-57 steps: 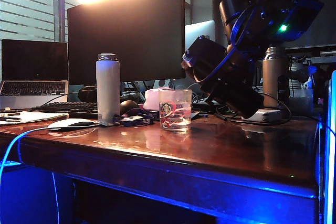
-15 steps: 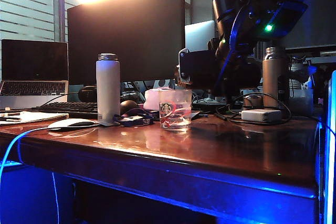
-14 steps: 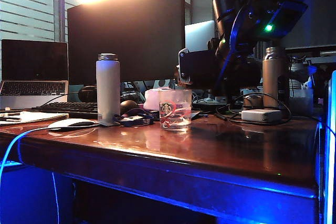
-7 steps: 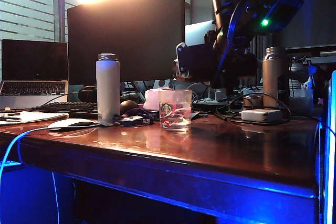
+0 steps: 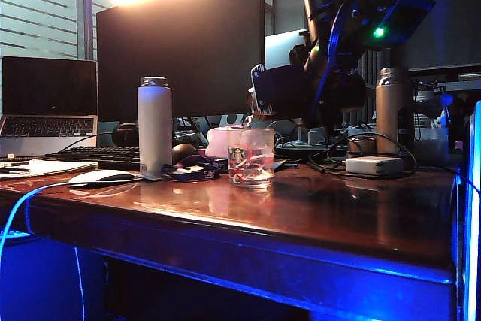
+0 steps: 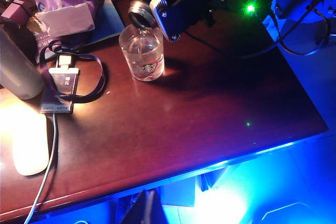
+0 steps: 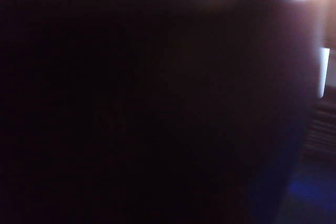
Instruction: Pick up the black thermos, pour a little water from inside into the glass cup, then place the black thermos back on the table.
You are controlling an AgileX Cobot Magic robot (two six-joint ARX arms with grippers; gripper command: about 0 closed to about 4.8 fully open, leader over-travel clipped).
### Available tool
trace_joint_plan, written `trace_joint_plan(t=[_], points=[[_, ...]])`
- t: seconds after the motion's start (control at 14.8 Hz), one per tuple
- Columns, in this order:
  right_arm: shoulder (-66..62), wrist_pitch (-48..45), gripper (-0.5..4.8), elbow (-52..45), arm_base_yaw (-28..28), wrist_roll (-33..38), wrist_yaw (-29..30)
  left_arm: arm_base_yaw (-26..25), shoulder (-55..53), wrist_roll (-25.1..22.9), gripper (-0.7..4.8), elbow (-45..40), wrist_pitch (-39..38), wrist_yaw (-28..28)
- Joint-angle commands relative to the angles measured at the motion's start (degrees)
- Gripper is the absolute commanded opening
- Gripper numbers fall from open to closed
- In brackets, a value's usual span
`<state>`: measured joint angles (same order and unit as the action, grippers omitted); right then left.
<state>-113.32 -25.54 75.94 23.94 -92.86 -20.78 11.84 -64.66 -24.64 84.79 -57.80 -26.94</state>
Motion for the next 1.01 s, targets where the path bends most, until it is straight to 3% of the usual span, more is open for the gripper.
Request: trace_joint_plan(t=[0.07,1.01], points=[[0.59,-2.10,-0.01,0.48,0.04,-0.42,0.17,0.00,0.11,-0.24,-0.03,0.15,0.46,-0.24],[0.59,-1.22,-0.01,0.37,0.02,1.77,0.15,0.00,0.11,-0.24,-0.03,0.15,0.46,-0.24]])
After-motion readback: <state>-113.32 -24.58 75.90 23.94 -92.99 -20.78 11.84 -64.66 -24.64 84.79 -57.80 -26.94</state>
